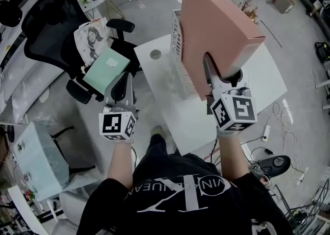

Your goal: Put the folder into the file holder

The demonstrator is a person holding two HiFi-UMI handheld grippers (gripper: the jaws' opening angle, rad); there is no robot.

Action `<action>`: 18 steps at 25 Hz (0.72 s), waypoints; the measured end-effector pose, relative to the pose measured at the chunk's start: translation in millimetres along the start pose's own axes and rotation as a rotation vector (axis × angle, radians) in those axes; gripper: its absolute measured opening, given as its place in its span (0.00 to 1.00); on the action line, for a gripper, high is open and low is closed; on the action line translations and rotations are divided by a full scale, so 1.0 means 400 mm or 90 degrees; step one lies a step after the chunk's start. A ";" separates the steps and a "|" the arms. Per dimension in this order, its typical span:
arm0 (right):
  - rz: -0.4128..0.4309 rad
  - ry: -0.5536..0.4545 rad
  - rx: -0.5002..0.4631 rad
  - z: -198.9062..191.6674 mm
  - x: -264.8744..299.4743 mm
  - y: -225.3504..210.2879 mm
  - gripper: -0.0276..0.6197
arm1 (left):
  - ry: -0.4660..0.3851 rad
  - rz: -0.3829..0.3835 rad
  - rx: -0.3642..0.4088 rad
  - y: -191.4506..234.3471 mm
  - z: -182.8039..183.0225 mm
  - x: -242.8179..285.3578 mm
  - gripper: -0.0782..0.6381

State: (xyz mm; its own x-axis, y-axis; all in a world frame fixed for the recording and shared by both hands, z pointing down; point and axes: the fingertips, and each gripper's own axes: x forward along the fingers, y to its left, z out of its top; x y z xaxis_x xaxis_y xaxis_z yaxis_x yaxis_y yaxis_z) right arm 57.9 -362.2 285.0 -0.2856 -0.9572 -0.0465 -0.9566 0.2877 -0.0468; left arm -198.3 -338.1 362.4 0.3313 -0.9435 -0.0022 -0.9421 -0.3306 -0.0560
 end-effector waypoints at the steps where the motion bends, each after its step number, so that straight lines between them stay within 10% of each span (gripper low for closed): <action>1: -0.001 0.005 0.001 0.003 0.007 -0.001 0.50 | -0.001 -0.002 0.000 0.002 0.000 0.007 0.11; 18: -0.074 0.011 -0.034 -0.008 0.073 0.030 0.50 | 0.007 -0.023 -0.007 0.018 -0.004 0.058 0.11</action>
State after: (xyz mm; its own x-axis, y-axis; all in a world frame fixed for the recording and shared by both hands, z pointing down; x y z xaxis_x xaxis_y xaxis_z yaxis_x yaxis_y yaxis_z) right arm 37.8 -386.6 286.1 -0.1737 -0.9845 -0.0260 -0.9848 0.1737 0.0021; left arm -197.6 -362.4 363.6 0.3640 -0.9314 0.0108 -0.9303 -0.3641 -0.0446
